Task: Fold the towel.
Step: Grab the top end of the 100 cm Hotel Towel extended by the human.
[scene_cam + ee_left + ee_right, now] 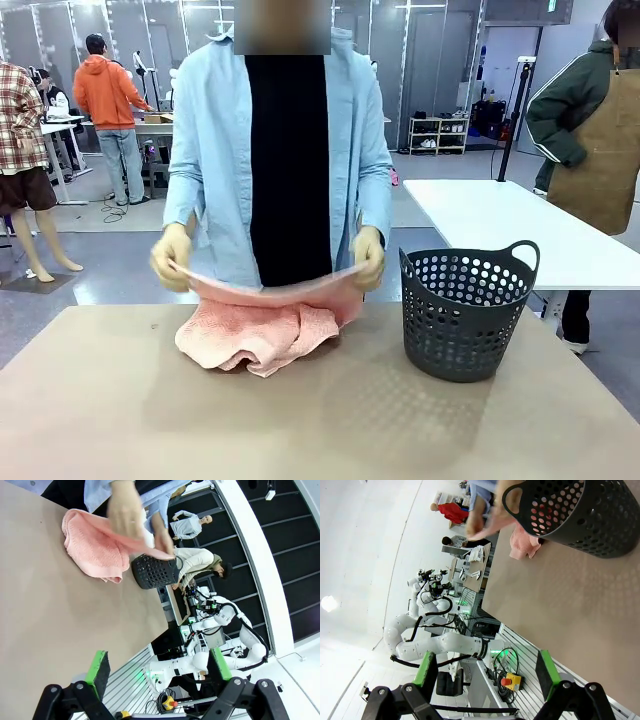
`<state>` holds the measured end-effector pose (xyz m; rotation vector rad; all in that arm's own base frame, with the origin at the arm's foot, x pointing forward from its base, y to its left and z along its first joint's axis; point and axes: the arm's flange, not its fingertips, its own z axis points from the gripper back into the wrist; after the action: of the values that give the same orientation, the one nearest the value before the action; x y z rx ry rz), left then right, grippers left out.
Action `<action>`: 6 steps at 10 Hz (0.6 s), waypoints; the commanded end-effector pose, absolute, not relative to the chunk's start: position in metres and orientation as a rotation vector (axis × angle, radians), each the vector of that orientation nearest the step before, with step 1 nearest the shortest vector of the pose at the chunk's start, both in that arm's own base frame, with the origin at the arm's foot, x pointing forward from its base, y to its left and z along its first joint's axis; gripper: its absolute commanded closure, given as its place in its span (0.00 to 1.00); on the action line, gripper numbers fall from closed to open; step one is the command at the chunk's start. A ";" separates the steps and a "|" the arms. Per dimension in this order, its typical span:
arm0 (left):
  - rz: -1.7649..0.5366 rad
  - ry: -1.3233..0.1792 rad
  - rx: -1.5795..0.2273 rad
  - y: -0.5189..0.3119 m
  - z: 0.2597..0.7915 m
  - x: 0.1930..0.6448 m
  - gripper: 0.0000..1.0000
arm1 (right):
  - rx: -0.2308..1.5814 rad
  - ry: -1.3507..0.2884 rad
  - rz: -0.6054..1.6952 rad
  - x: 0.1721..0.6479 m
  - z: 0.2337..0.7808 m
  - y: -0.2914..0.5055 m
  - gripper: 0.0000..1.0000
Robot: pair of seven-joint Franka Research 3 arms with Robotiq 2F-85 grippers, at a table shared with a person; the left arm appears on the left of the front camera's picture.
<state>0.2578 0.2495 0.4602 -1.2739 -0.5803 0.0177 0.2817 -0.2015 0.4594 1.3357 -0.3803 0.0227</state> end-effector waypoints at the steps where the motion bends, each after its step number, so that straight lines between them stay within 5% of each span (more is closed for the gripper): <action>1: 0.005 -0.600 -1.293 0.250 0.460 0.258 0.00 | 1.352 -0.395 0.033 0.282 0.460 -0.202 0.00; 6: 0.005 -0.600 -1.293 0.250 0.460 0.258 0.00 | 1.352 -0.395 0.033 0.282 0.460 -0.202 0.00</action>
<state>0.2578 0.2495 0.4602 -1.2739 -0.5803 0.0177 0.2818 -0.2015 0.4594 1.3357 -0.3803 0.0227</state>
